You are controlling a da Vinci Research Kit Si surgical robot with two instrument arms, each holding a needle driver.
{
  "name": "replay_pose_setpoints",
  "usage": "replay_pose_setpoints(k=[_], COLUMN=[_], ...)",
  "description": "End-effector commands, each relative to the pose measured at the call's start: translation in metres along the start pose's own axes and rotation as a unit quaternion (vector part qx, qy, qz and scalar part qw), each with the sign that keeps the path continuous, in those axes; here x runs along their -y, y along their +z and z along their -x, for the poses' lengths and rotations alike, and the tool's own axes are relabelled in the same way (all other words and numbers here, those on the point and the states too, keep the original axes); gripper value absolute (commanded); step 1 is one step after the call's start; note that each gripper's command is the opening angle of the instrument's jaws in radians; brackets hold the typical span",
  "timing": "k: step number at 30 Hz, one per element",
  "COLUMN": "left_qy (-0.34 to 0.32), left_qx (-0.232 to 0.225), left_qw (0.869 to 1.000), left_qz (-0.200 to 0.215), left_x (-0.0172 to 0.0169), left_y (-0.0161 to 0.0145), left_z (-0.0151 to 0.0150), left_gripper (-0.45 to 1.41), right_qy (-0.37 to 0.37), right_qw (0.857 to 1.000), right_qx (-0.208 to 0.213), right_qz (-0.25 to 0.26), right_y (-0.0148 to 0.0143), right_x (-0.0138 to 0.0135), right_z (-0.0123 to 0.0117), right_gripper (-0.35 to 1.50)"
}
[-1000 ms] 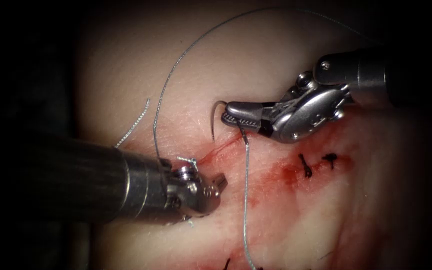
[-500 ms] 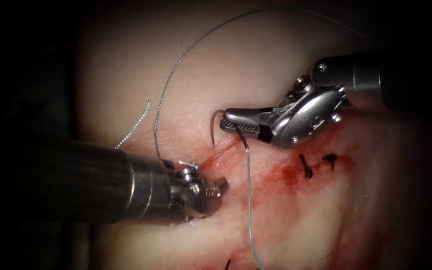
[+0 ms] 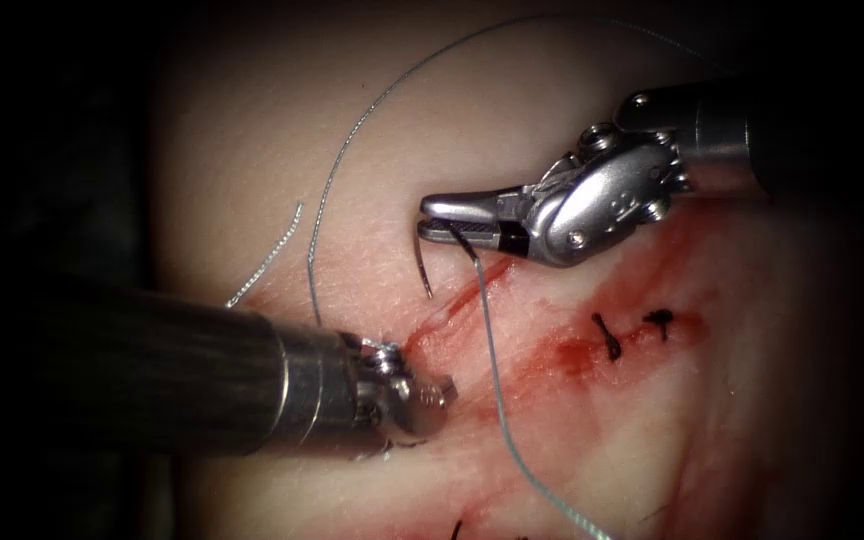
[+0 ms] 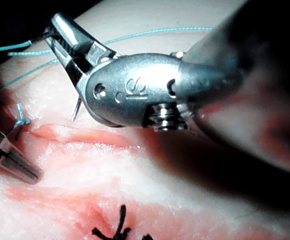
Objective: Wound Closure
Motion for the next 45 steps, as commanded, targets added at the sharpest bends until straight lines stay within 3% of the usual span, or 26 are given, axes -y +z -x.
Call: replay_pose_setpoints(k=[1, 12, 22, 29, 37, 45], left_qy=[0.003, 0.008, 0.008, 0.008, 0.008, 0.008], left_qx=[0.0, 0.001, 0.001, 0.001, 0.001, 0.001], left_qw=[1.0, 1.0, 1.0, 1.0, 1.0, 1.0], left_qz=[0.0, 0.0, 0.0, 0.001, 0.001, 0.001], left_x=[-0.0003, -0.0003, -0.0003, -0.0003, -0.0003, -0.0003], left_y=[0.0006, 0.0006, 0.0005, 0.0004, 0.0004, 0.0004], left_z=[-0.0002, -0.0003, -0.0004, -0.0004, -0.0004, -0.0004], left_gripper=[-0.3, -0.2, -0.18, -0.18, -0.15, -0.15], right_qy=[0.01, 0.09, -0.032, -0.035, 0.099, 0.258], right_qw=[1.0, 0.996, 0.999, 0.999, 0.995, 0.965], right_qx=[0.0, 0.008, -0.008, -0.008, 0.011, 0.024], right_qz=[0.0, -0.003, -0.007, -0.018, -0.032, -0.03], right_y=[0.0007, 0.0014, 0.0029, 0.0028, 0.0029, 0.0032], right_x=[0.0, -0.0003, -0.0032, -0.0031, -0.0029, -0.0031], right_z=[0.0006, 0.0009, 0.0011, 0.0013, 0.0011, 0.0013], right_gripper=[-0.35, -0.35, -0.35, -0.35, -0.35, -0.35])
